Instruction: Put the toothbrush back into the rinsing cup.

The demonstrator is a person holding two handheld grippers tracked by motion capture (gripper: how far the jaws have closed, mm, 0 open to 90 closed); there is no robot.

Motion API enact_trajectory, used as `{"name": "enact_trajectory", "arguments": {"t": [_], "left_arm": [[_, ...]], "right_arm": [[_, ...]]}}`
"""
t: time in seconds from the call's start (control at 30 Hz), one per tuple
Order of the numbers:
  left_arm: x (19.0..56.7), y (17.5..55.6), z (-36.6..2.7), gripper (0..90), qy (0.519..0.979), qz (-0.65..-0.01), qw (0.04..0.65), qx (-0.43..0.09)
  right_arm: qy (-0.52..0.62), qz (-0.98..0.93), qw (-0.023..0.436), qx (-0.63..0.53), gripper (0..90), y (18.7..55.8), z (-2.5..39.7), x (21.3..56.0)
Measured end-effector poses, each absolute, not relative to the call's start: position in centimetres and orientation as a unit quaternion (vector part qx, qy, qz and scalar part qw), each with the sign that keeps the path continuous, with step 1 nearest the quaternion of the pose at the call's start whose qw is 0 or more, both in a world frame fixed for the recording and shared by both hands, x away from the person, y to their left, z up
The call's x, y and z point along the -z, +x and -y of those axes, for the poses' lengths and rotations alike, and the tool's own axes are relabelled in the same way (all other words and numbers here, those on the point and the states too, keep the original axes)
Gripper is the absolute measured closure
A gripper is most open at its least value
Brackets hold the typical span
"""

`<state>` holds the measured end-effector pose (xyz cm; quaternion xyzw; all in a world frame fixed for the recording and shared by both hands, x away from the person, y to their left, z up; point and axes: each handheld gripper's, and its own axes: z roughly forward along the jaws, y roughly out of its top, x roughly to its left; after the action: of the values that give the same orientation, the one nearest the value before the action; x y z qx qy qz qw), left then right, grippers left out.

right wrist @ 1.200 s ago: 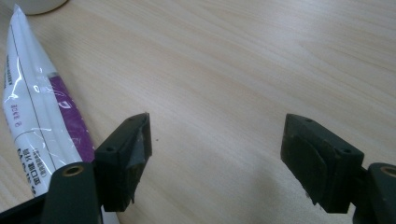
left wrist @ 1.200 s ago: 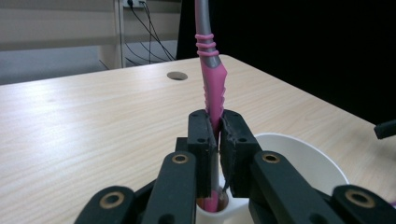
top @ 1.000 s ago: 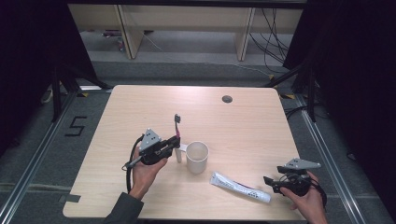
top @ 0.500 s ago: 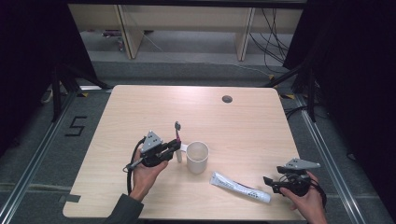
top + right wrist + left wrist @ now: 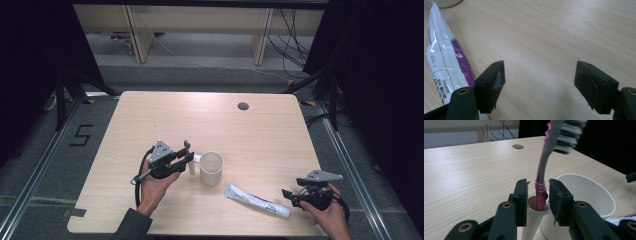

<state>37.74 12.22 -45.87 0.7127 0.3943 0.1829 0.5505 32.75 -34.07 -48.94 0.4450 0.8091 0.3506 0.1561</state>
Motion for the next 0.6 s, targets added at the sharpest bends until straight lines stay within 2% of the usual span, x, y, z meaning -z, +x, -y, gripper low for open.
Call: {"name": "enact_trajectory", "arguments": {"t": [0.1, 0.3, 0.6], "left_arm": [[45.6, 37.7, -12.4, 59.4, 0.708, -0.400, 0.553, -0.180], [44.9, 37.2, -12.9, 53.4, 0.702, -0.402, 0.560, -0.181], [44.3, 36.1, -13.5, 46.9, 0.718, -0.396, 0.546, -0.170]], "right_arm": [[0.444, -0.809, 0.152, -0.353, 25.4, 32.8, 34.1, 48.9], [0.444, -0.809, 0.155, -0.352, 25.4, 32.8, 34.1, 48.8], [0.440, -0.810, 0.157, -0.354, 25.4, 32.8, 34.1, 48.9]]}}
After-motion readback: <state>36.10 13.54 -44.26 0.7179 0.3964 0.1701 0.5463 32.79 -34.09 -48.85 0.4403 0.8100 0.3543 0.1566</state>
